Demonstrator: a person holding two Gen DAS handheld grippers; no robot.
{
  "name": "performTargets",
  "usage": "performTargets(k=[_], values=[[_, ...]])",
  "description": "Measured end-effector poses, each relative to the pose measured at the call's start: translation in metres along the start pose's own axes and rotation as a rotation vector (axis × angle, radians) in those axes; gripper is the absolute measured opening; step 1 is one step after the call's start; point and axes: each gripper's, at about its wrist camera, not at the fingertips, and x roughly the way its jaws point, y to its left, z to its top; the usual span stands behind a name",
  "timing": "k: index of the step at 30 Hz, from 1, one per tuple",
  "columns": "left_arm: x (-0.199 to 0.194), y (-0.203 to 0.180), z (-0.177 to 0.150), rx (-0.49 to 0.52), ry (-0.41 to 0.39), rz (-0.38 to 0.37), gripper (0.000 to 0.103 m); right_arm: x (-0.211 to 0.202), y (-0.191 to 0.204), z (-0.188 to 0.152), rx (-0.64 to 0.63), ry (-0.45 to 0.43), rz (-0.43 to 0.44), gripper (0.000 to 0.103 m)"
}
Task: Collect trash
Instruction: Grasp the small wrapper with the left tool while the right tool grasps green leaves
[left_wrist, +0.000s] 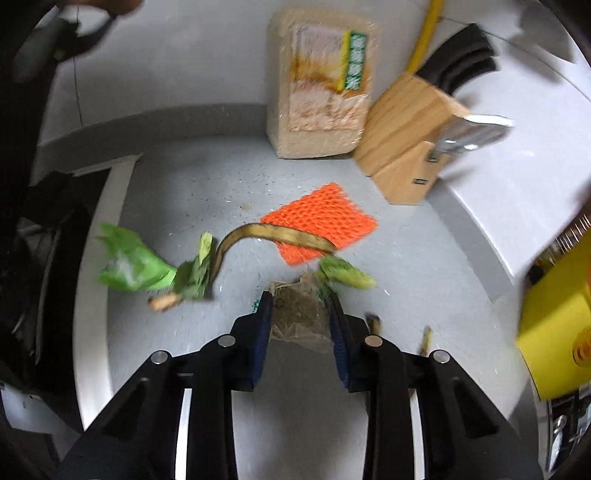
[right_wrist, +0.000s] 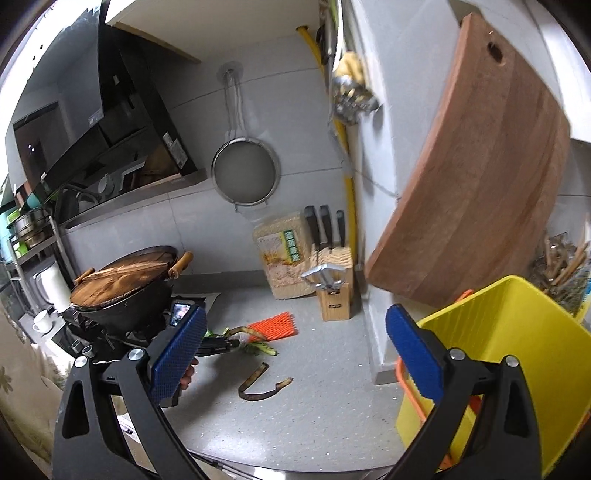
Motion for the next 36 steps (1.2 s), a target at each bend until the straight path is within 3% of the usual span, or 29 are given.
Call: performTargets(k=[5,11,13,18,24,25,26,27,29,36], values=[[-0.026,-0.009,-0.028,0.008,0.025,0.017,0.023,0.064,0.009,-0.022,-0.041,0.131,0.082,0.095],[-0.052,-0.016,-0.055,0.024,0.014,0.034,0.017,0.2,0.031,-0.077,-0.126,0.374,0.161,0.095],[-0.061,-0.012,-0.059,0.006,0.007,0.037,0.009,0.241,0.038,-0.088,-0.148,0.428,0.19,0.095],[-0.077,-0.008,-0.066,-0.003,-0.011,0.067,0.009,0.344,0.059,-0.116,-0.257,0.589,0.16,0.094],[-0.089,-0.001,-0.072,-0.02,-0.02,0.093,0.009,0.4,0.08,-0.128,-0.326,0.676,0.13,0.093],[-0.091,0.0,-0.072,-0.02,-0.024,0.096,0.009,0.406,0.083,-0.13,-0.337,0.691,0.131,0.08],[-0.093,0.001,-0.072,-0.022,-0.027,0.099,0.009,0.412,0.086,-0.134,-0.343,0.719,0.144,0.055],[-0.095,0.002,-0.072,-0.025,-0.03,0.099,0.009,0.413,0.088,-0.135,-0.36,0.704,0.114,0.049],[-0.098,0.004,-0.072,-0.033,-0.033,0.105,0.009,0.414,0.087,-0.134,-0.329,0.705,0.114,0.008],[-0.091,0.001,-0.071,-0.01,-0.018,0.088,0.009,0.355,0.075,-0.118,-0.157,0.594,0.212,0.006]])
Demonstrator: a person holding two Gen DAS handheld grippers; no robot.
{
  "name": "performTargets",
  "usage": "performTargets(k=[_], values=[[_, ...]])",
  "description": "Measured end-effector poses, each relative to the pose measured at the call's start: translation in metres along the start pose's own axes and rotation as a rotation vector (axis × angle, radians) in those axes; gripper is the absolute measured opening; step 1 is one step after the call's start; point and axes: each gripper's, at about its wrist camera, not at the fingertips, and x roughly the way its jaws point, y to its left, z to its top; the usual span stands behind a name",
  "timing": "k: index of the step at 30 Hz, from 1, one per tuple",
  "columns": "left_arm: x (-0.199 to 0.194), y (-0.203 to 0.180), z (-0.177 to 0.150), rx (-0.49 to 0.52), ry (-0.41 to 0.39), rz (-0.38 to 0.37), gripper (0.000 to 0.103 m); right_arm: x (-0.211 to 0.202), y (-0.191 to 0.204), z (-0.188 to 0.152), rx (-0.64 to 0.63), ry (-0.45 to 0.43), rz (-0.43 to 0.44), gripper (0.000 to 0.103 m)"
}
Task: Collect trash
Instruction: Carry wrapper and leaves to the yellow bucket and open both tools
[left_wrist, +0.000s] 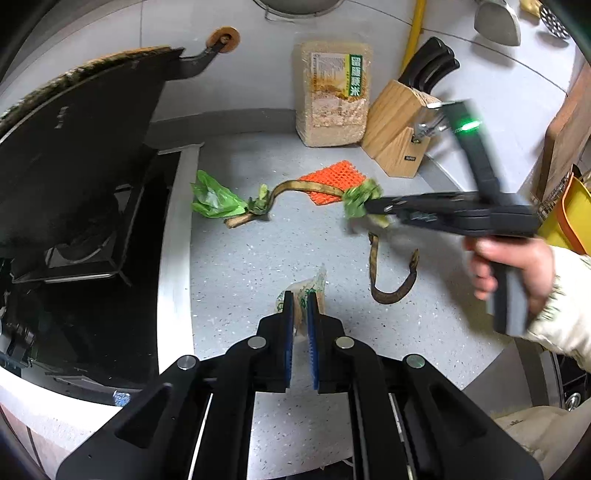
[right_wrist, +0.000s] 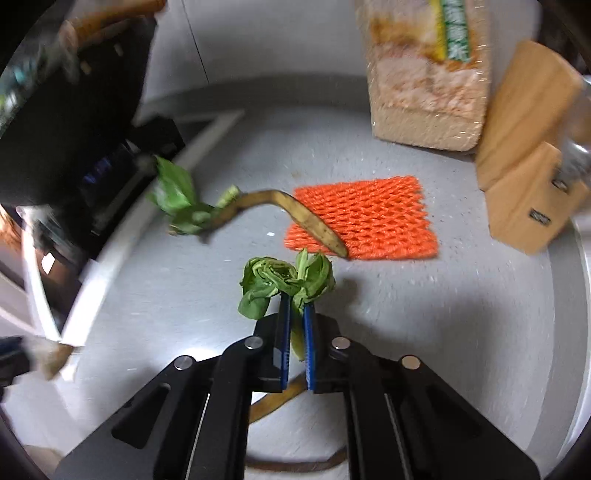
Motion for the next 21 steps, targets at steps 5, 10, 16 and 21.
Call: performTargets(k=[5,10,16,21], values=[[0.002,-0.007,0.004,0.02,-0.01,-0.019,0.009,-0.069,0.018,-0.017,0.034,-0.122,0.049,0.006],[0.002,-0.01,0.006,0.044,-0.013,-0.028,0.009,-0.149,0.036,-0.034,0.038,-0.229,0.057,0.006],[-0.012,-0.013,0.012,0.065,-0.039,-0.049,0.008,-0.239,0.03,-0.055,0.08,-0.339,-0.026,0.006],[-0.038,-0.021,0.029,0.095,-0.103,-0.073,0.008,-0.295,0.011,-0.071,0.14,-0.411,-0.162,0.006]])
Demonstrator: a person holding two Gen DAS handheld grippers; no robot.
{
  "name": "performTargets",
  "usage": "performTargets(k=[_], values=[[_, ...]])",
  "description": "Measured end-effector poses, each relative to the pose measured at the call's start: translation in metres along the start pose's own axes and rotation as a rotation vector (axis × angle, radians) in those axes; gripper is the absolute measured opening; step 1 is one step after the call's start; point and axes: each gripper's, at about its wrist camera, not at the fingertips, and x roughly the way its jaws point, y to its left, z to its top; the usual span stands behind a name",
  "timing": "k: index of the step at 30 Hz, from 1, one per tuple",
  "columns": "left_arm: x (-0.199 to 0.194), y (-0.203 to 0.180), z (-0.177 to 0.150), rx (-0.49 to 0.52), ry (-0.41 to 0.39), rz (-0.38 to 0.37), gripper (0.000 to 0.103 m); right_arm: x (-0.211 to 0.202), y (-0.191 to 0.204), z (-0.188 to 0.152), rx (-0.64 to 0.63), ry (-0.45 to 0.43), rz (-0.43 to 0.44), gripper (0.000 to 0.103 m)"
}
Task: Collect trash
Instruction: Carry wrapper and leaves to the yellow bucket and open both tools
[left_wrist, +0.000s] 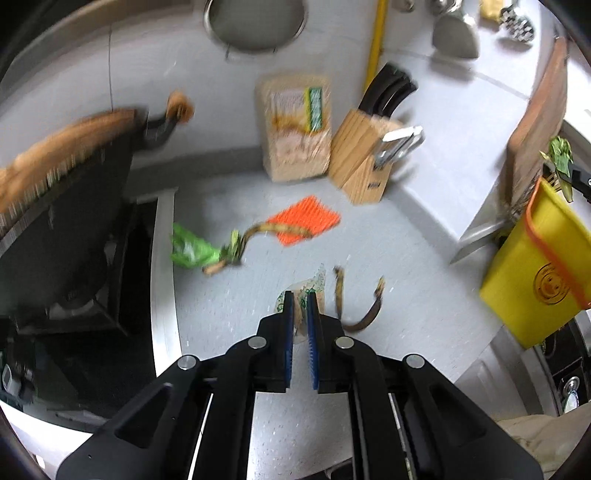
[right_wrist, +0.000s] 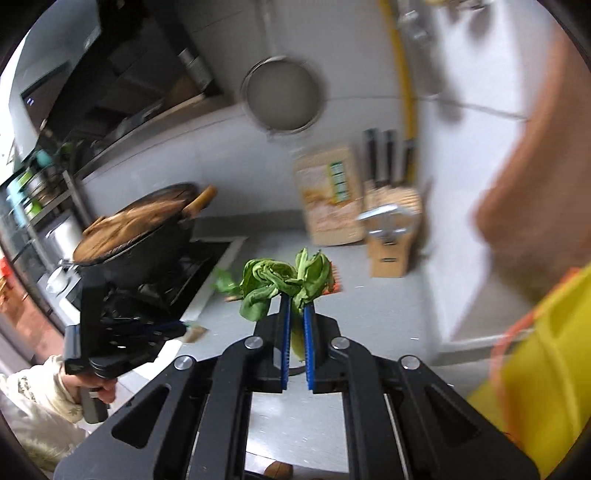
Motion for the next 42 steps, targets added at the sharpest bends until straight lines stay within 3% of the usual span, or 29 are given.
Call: performTargets(k=[4,8,15,16,17,18,21,23,27,33,38,42], values=[[-0.017,-0.008,0.017,0.011,-0.056,-0.013,0.008,-0.049,-0.021,0.012,0.028,-0.098,-0.104,0.006],[-0.025,-0.017,0.026,0.035,-0.09,-0.032,0.008,-0.095,-0.049,0.022,0.021,-0.167,-0.294,0.006],[-0.028,-0.031,0.03,0.061,-0.107,-0.07,0.008,-0.118,-0.126,0.0,0.185,-0.096,-0.623,0.006],[-0.028,-0.033,0.031,0.065,-0.109,-0.075,0.008,-0.117,-0.133,-0.004,0.201,-0.074,-0.658,0.024],[-0.029,-0.035,0.032,0.07,-0.11,-0.082,0.008,-0.114,-0.141,-0.009,0.21,-0.022,-0.709,0.069],[-0.03,-0.037,0.033,0.075,-0.113,-0.084,0.008,-0.114,-0.147,-0.015,0.216,-0.003,-0.761,0.075],[-0.033,-0.045,0.037,0.091,-0.125,-0.098,0.008,-0.128,-0.152,-0.021,0.246,-0.038,-0.755,0.075],[-0.034,-0.049,0.04,0.102,-0.131,-0.106,0.008,-0.139,-0.151,-0.02,0.255,-0.077,-0.761,0.083],[-0.037,-0.063,0.048,0.128,-0.149,-0.132,0.008,-0.148,-0.147,-0.024,0.251,-0.093,-0.78,0.09],[-0.046,-0.114,0.071,0.237,-0.218,-0.246,0.008,-0.161,-0.152,-0.033,0.286,-0.104,-0.812,0.092],[-0.059,-0.187,0.097,0.389,-0.277,-0.452,0.008,-0.197,-0.156,-0.045,0.338,-0.176,-0.875,0.093],[-0.055,-0.256,0.114,0.498,-0.26,-0.616,0.008,-0.238,-0.157,-0.064,0.405,-0.274,-0.938,0.093]])
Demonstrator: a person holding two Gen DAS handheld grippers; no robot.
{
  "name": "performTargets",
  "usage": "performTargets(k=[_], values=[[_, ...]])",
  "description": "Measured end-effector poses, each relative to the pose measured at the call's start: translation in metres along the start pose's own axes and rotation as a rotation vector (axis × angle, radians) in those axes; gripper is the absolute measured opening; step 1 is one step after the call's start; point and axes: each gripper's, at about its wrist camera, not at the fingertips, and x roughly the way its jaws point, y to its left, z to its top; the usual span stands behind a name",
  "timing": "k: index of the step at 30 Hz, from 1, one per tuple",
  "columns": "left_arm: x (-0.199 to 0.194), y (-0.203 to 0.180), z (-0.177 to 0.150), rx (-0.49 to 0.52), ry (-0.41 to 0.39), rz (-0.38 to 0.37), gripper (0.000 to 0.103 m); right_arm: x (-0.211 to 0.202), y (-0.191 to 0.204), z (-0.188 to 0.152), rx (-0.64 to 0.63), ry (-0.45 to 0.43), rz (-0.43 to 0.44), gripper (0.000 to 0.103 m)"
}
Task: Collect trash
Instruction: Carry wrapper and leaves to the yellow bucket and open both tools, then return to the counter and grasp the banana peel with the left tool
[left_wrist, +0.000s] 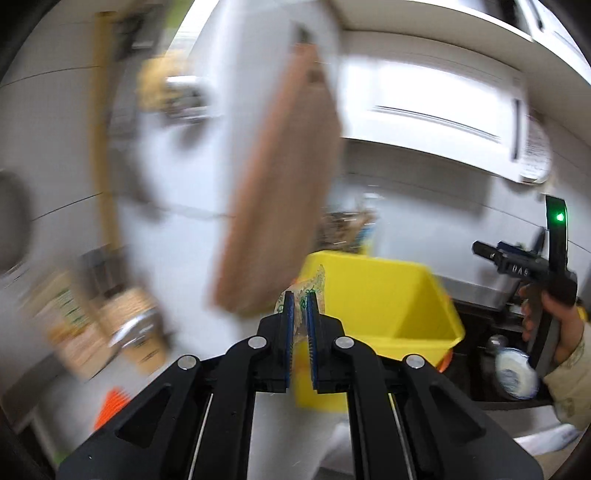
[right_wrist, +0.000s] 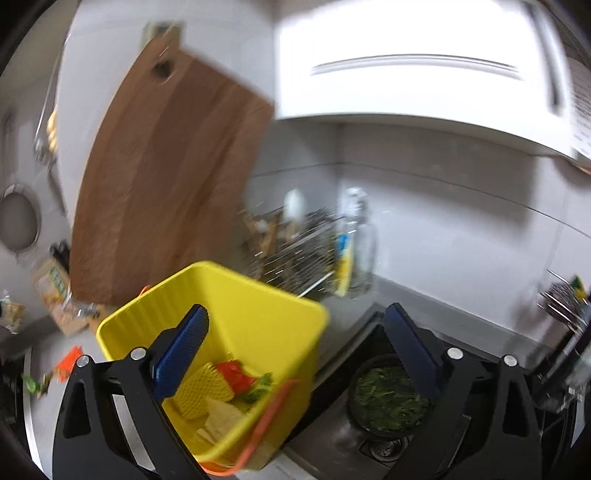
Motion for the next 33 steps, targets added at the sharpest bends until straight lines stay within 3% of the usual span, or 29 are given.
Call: performTargets(k=[7,13,15,16,17,21,24,26,29,33], values=[[0.101,-0.069,0.035,0.176,0.056,-0.161,0.008,-0.05,-0.063,-0.015,0.15,-0.101,-0.092,0.093],[0.149,-0.098,0.033,0.241,0.162,-0.206,0.011,-0.089,-0.092,-0.02,0.174,-0.149,-0.198,0.093],[0.159,-0.106,0.027,0.273,0.21,-0.201,0.046,-0.096,-0.099,-0.022,0.183,-0.154,-0.219,0.093],[0.156,-0.107,0.025,0.281,0.193,-0.176,0.093,-0.098,-0.1,-0.023,0.184,-0.155,-0.224,0.093],[0.151,-0.106,0.025,0.284,0.157,-0.168,0.097,-0.1,-0.101,-0.024,0.185,-0.155,-0.229,0.093],[0.127,-0.111,0.027,0.312,0.104,-0.197,0.099,-0.1,-0.099,-0.023,0.174,-0.154,-0.226,0.093],[0.095,-0.105,0.028,0.276,0.04,-0.244,0.099,-0.094,-0.093,-0.017,0.166,-0.168,-0.188,0.093],[0.074,-0.1,0.026,0.27,0.005,-0.229,0.099,-0.089,-0.083,-0.011,0.145,-0.193,-0.14,0.093],[0.046,-0.082,0.016,0.219,-0.042,-0.173,0.099,-0.087,-0.062,-0.001,0.112,-0.248,-0.034,0.093],[0.024,-0.04,-0.022,0.116,-0.05,0.019,0.099,-0.084,-0.028,0.01,0.046,-0.32,0.152,0.094]])
